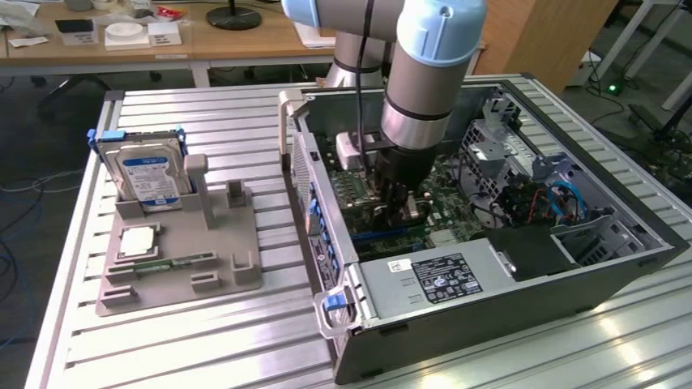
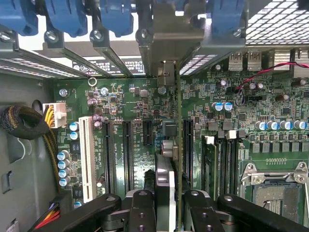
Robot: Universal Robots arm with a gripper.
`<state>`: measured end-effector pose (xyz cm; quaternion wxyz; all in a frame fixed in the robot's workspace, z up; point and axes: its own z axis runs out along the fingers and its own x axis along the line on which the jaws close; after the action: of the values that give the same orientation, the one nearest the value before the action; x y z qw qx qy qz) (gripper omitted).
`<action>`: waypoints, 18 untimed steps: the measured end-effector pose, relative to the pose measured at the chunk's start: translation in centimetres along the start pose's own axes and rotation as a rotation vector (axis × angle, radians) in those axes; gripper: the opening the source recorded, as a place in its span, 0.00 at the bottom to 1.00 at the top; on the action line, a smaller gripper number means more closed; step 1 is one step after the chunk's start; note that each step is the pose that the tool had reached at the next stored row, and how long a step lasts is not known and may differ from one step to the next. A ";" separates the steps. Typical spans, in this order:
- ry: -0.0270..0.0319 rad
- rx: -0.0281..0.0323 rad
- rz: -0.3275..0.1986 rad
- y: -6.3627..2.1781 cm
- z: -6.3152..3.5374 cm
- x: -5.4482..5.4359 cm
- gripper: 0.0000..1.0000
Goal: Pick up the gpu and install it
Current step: 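Insert the gpu into the slot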
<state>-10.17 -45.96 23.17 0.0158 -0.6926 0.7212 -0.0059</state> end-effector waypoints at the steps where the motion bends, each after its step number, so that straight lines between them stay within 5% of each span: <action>1: -0.0003 -0.0001 0.000 0.00 0.04 0.0 0.28; 18: -0.0015 -0.0001 0.000 0.03 0.36 0.0 0.28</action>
<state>-10.18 -45.96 22.81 0.0163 -0.6926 0.7212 -0.0054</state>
